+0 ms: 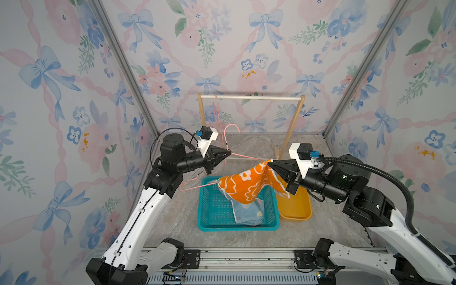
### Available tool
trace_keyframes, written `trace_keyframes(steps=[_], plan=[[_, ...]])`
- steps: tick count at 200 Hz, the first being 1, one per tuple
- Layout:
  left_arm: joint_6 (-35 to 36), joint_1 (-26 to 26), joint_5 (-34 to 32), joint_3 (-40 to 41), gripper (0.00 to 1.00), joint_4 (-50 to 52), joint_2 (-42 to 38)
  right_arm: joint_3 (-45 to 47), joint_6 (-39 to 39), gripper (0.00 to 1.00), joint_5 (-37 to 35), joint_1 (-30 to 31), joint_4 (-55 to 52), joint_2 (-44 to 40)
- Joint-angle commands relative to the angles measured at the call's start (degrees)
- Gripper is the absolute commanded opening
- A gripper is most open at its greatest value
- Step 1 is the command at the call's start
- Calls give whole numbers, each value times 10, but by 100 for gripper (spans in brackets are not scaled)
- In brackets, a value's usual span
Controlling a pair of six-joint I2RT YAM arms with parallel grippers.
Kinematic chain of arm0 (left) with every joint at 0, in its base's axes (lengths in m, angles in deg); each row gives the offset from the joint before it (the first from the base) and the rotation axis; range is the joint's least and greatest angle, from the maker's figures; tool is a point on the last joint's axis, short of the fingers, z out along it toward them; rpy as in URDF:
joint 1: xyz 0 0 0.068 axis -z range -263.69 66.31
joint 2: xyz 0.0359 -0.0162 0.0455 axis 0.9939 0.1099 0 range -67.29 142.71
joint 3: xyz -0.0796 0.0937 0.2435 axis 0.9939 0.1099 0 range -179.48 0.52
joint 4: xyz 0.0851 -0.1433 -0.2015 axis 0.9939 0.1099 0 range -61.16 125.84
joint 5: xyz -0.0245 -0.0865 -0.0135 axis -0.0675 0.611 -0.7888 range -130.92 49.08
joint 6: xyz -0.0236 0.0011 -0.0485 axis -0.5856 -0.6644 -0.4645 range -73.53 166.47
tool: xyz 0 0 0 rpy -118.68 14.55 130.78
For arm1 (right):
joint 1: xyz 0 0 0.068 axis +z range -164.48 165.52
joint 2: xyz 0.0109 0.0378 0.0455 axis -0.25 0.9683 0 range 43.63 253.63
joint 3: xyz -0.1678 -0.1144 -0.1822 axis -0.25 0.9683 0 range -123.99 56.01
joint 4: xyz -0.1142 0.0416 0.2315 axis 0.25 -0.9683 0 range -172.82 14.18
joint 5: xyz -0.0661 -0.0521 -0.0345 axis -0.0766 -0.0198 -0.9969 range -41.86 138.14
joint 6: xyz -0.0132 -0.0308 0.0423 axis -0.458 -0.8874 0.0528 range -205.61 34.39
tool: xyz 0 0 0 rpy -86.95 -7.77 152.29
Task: Remove the clothespins securing towels to the hanger
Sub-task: Remove the towel from the hanger.
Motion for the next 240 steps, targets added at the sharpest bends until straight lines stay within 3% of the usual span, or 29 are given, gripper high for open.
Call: trace_keyframes(steps=[1, 111, 177, 212, 240], plan=[[2, -7, -6, 4, 0, -11, 3, -53, -16, 0, 25, 12, -8, 13], [1, -14, -16, 3, 0, -11, 3, -202, -11, 0, 106, 20, 10, 55], [0, -32, -41, 1, 0, -11, 16, -326, -8, 0, 138, 16, -28, 121], [-3, -39, -52, 0, 0, -12, 23, -325, 0, 0, 147, 11, -28, 128], [-5, -40, -54, 0, 0, -13, 22, -254, 11, 0, 137, -2, -1, 102]])
